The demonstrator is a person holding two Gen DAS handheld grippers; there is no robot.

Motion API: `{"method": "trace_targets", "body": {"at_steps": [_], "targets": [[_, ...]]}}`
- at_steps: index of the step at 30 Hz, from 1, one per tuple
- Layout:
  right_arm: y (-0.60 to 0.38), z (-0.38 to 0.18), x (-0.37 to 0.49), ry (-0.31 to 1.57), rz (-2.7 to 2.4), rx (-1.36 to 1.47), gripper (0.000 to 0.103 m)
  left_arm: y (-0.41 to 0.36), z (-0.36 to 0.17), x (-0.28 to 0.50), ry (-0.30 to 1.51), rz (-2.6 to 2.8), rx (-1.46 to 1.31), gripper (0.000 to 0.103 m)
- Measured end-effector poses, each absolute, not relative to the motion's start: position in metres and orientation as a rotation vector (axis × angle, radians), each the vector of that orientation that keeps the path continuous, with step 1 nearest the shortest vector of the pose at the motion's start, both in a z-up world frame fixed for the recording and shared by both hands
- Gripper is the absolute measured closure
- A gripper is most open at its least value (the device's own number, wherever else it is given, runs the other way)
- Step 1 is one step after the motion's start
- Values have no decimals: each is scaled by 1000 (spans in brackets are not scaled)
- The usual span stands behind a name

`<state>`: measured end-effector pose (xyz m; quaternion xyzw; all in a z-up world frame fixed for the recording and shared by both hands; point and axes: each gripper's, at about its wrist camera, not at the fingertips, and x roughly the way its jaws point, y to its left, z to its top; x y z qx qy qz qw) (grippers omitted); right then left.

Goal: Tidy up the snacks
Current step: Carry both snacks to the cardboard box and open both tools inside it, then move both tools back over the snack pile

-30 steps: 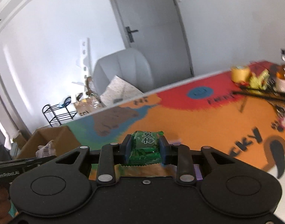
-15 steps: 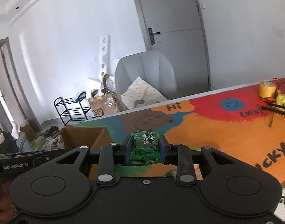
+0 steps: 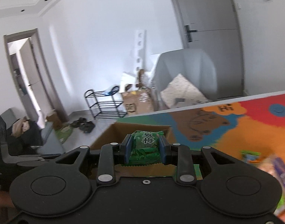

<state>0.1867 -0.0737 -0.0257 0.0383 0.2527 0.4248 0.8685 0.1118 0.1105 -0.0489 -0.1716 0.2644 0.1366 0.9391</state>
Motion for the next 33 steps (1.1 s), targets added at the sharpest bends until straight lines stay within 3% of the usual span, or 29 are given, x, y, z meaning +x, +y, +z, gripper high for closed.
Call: {"method": "trace_targets", "body": {"at_steps": [3,9,11,15,21,27,33], "targets": [[-60,-22,185,534,929,69,74,114,-39,100,504,297,-345,48],[-50,-14,182,540,988,75,73,120,-30,83,482,335,-354,44],[-50,-15,182,555,1013,85,66,122,-30,80,476,347,-356,41],[-56,-17,181,567,997,106,61,121,-29,77,460,359,-367,28],[-79,-20,184,574,923,125,54,113,-27,78,444,357,-355,18],[-100,-27,185,587,858,129,54,102,-28,83,446,325,-348,16],[-126,-29,186,580,791,152,43,84,-27,89,452,277,-314,15]]}}
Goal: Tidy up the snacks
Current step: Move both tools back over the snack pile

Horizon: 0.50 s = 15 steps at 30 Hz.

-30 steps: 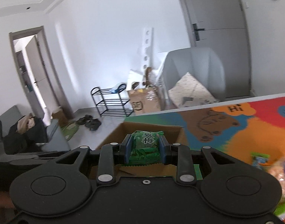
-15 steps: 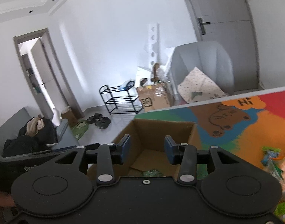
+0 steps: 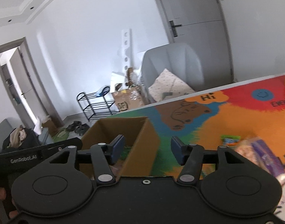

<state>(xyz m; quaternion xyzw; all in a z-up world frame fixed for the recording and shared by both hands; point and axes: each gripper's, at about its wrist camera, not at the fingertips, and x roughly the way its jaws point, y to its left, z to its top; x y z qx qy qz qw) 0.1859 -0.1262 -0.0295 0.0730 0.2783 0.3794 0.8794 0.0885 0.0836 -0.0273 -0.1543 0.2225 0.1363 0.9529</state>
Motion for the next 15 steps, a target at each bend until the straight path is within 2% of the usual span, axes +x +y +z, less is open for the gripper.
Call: {"method": "trace_targets", "body": {"at_steps": [4,8,15], "targets": [[-152,-29,184,567,730,162,29,66,-27,95,448,241,-285,9],[-184,-27,183,548,644,175,23,48,-27,101,446,201,-271,7],[-226,-34,179,545,528,175,22,13,-28,116,447,88,-242,6]]}}
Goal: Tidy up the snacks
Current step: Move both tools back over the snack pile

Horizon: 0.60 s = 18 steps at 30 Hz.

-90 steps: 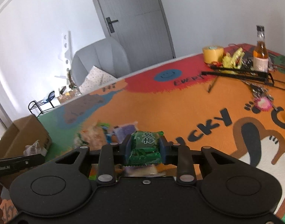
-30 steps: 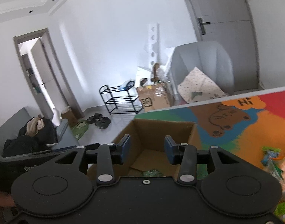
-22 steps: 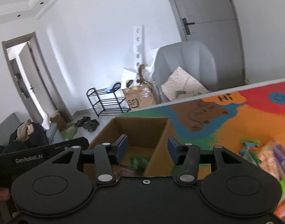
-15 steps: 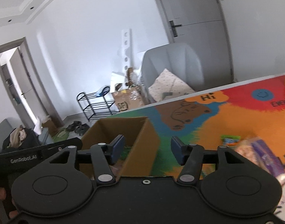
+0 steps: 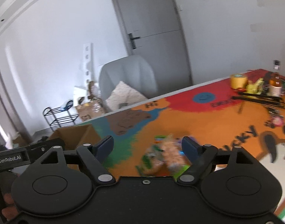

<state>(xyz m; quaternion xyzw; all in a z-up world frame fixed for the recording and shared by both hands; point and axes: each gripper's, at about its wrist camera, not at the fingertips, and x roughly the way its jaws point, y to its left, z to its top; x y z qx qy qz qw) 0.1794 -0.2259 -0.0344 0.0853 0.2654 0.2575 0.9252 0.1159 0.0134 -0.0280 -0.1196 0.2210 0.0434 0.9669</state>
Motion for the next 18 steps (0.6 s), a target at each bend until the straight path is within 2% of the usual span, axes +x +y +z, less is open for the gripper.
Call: {"method": "trace_targets", "body": {"at_steps": [14,18], "targets": [[-280,-63,182,593,407,213,22,-37,-39,139,497,-39,-203,6],[-281,-77,186,626,409,217,23,-48,-47,146,502,-68,-197,9]]}}
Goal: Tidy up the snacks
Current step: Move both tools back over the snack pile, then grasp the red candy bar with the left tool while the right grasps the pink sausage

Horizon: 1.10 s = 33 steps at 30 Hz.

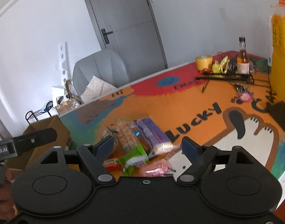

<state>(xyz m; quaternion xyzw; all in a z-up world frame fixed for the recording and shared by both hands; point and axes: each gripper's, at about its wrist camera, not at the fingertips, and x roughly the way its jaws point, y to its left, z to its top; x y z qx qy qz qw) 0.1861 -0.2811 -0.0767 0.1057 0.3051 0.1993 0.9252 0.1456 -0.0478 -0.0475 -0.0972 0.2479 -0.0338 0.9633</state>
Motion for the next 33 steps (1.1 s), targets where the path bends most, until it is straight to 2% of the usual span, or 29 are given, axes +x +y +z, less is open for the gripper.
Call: {"method": "trace_targets", "body": {"at_steps": [2,5,7,10,18,22,30,33], "targets": [[-281,-86,189,646,413,217,26,-52,-54,150,518,-81,-198,14],[-280,-100,195,686,414,225,30,-57,-65,160,556,-89,-191,27],[-279,-109,200,709,413,228,31,-58,-73,168,586,-89,-195,39],[-278,-119,206,733,414,227,31,-60,-87,178,626,-87,-199,49],[-272,-138,221,780,433,205,32,-61,-108,202,676,-90,-191,55],[-269,-142,228,800,439,191,32,-64,-119,213,712,-105,-199,63],[-261,-145,228,798,484,107,30,-67,-135,221,784,-117,-193,63],[-259,-145,223,785,486,59,35,-69,-136,218,792,-120,-188,63]]}}
